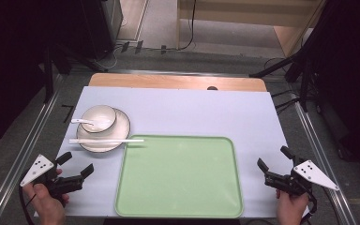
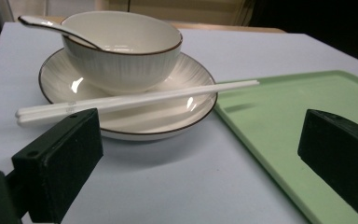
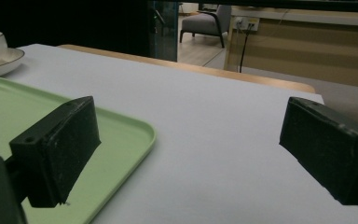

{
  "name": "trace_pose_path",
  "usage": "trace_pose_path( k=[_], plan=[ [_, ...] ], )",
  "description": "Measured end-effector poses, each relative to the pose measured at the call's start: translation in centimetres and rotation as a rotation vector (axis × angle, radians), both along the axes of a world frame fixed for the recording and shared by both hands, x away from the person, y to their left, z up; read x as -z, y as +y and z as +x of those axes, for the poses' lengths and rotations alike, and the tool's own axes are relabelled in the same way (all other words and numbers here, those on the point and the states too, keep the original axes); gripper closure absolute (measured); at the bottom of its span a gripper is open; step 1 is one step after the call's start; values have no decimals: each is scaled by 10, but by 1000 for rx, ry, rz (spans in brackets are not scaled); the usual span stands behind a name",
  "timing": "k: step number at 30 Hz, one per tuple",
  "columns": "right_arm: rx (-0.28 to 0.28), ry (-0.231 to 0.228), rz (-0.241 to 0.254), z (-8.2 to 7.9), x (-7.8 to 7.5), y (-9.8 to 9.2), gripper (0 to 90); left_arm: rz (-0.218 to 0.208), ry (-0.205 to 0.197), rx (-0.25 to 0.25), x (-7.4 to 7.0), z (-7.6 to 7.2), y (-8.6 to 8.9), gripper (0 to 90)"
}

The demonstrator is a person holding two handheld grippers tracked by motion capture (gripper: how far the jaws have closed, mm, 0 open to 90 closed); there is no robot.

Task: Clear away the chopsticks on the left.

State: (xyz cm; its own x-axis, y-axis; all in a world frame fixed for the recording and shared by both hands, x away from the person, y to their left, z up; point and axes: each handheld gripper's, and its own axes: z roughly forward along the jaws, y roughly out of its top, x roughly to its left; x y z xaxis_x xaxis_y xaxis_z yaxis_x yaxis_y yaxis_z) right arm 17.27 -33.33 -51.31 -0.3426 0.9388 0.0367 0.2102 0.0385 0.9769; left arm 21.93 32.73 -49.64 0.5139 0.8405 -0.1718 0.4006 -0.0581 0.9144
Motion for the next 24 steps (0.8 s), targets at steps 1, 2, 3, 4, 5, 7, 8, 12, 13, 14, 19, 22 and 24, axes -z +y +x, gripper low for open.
trace_pose_path(
  k=[1,2,3,4,5,7,8,12,13,14,19,22,24],
  plan=[
    [-10,3,7,-1,0,0,48,-8,-3,3,-1,0,0,0],
    [-10,3,7,-1,0,0,48,-13,0,3,-3,-1,-1,0],
    [-14,2,9,-1,-1,0,48,-16,2,0,-5,-1,-2,0],
    [-8,1,10,-3,-2,0,48,-11,2,-3,-6,0,-4,0],
    [-9,-4,4,-4,-3,0,48,5,2,-17,-10,-1,-7,104],
    [-14,-4,7,-5,-4,1,48,-4,7,-8,-12,-1,-9,202],
    [-14,-4,7,-5,-4,1,48,-5,8,-6,-14,-1,-11,202],
    [-31,9,9,-5,-4,1,48,3,17,-31,-21,1,-17,433],
    [-33,12,8,-4,-4,1,48,4,26,-30,-22,2,-18,534],
    [-34,16,10,-4,-4,2,48,-2,48,-7,-23,5,-19,612],
    [-58,29,-2,-3,-4,6,48,48,81,57,-27,14,-33,876],
    [-68,34,-5,-1,-4,7,49,83,110,91,-28,24,-45,900],
    [-69,38,0,0,-4,7,51,101,121,105,-28,32,-50,900]
  ],
)
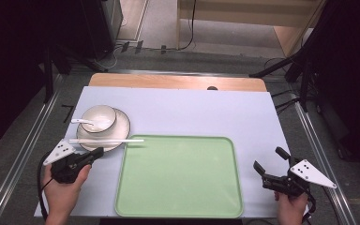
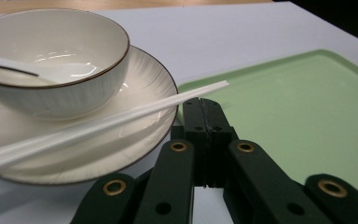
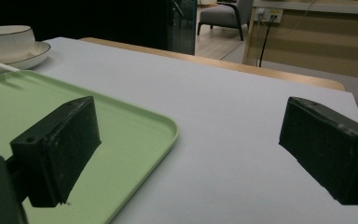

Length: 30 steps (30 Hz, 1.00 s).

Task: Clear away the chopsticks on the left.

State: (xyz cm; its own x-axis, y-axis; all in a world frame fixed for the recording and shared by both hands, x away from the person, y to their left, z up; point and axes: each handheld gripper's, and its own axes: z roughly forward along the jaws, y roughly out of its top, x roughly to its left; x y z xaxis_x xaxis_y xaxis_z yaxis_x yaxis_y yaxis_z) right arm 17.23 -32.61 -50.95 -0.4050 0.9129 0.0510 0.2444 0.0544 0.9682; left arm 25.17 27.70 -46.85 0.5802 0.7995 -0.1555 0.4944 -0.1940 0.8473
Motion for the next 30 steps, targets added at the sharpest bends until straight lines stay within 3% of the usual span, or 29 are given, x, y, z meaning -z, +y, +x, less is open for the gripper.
trace_pose_path(
  k=[5,8,13,22,30],
  plan=[
    [5,7,7,2,1,-2,86,38,83,20,10,31,-15,900],
    [8,8,1,1,1,-3,135,76,100,12,16,40,-21,900],
    [6,11,0,0,1,-3,130,112,129,-6,26,54,-25,900],
    [8,22,3,1,3,-3,130,141,151,-23,33,69,-31,900],
    [0,25,-7,3,4,-1,130,160,143,-49,36,80,-42,900]
  ],
)
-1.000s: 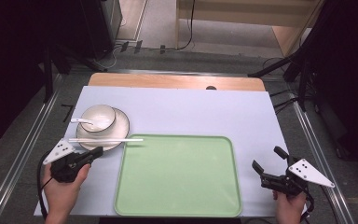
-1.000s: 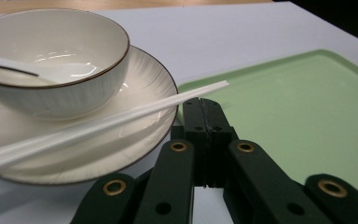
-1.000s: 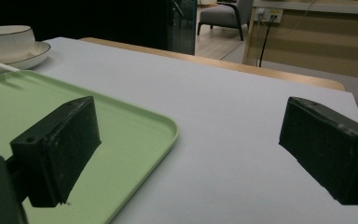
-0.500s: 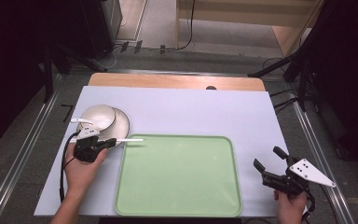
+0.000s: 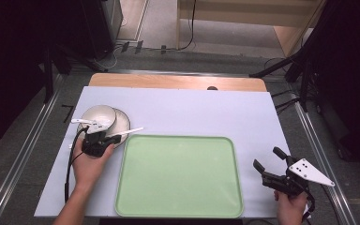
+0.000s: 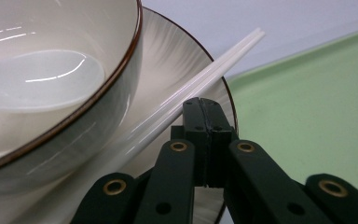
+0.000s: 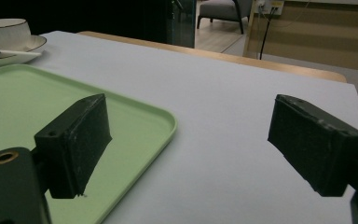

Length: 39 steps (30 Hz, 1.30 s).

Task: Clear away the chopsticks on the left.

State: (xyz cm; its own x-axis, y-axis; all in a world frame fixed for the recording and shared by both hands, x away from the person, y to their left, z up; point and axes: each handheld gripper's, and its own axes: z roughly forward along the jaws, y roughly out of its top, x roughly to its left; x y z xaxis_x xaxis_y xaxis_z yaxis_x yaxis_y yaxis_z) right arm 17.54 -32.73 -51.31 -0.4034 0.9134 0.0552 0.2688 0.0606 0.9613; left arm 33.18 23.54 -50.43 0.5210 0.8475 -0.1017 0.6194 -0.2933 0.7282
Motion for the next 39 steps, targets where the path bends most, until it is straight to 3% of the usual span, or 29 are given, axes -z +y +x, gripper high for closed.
trace_pose_path(
  k=[6,10,13,18,20,23,28,33,39],
  plan=[
    [0,3,-4,0,0,0,130,-33,-3,-51,-1,7,-1,900],
    [4,9,0,1,1,0,130,-28,-2,-65,3,9,-2,900],
    [-1,9,-10,1,0,1,130,-30,-18,-25,-1,4,-1,838],
    [-4,11,-27,0,0,3,130,-95,-54,87,-21,-13,22,776],
    [-6,10,-31,-1,0,4,131,-102,-40,108,-28,-17,36,774],
    [-2,1,-44,-3,-2,5,130,-151,-7,107,-31,-21,58,766],
    [-7,-5,-49,-3,-3,8,131,-112,20,93,-30,-21,73,750],
    [-9,-6,-68,-2,-4,11,130,-45,25,66,-28,-19,69,771],
    [-9,-4,-69,-2,-4,9,131,-27,27,44,-26,-17,67,774]
  ],
)
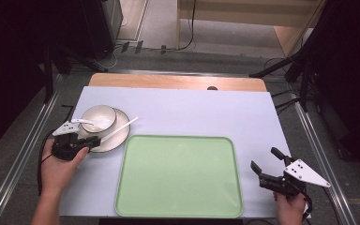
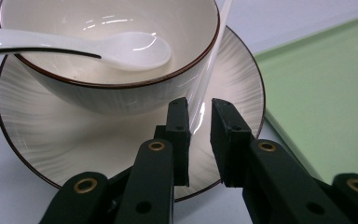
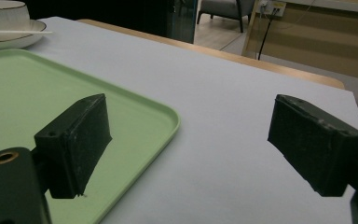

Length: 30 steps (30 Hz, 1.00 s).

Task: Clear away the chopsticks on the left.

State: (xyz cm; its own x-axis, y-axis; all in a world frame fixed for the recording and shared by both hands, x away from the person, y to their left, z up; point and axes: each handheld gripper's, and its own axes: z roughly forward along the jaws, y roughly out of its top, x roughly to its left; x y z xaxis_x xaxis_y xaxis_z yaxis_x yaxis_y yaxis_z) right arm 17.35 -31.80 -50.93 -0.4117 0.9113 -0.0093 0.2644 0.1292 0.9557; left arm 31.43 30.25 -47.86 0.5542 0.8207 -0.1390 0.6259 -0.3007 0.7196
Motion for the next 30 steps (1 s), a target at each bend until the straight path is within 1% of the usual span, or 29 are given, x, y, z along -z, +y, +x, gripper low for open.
trace_pose_path(
  k=[1,2,3,5,7,8,10,11,13,15,17,20,24,26,30],
  plan=[
    [3,2,2,0,0,0,131,-2,6,12,1,1,-1,774],
    [5,3,5,0,0,-1,130,6,13,17,3,1,-2,774],
    [5,2,6,0,0,-2,130,1,8,22,3,1,-2,778],
    [5,1,9,1,1,-3,131,0,5,13,3,1,-3,771],
    [8,3,14,0,1,-4,130,14,-5,7,3,1,-3,766],
    [8,3,16,0,0,-4,130,11,-8,4,2,1,-2,760],
    [9,2,15,0,0,-5,130,2,-2,5,2,1,-1,762],
    [11,3,16,0,0,-5,130,9,3,6,3,1,-1,763],
    [9,1,16,0,0,-5,130,6,6,7,4,1,-2,763],
    [11,3,18,0,1,-5,131,23,10,11,6,1,-4,762],
    [11,3,17,0,1,-5,131,25,16,16,7,2,-6,761],
    [9,3,16,0,1,-5,130,39,17,23,9,2,-11,761],
    [9,4,17,0,1,-4,130,69,28,40,15,4,-19,766],
    [8,5,14,0,1,-4,130,96,28,43,17,5,-23,777],
    [8,6,12,0,1,-4,131,110,39,54,20,7,-26,791]
  ],
)
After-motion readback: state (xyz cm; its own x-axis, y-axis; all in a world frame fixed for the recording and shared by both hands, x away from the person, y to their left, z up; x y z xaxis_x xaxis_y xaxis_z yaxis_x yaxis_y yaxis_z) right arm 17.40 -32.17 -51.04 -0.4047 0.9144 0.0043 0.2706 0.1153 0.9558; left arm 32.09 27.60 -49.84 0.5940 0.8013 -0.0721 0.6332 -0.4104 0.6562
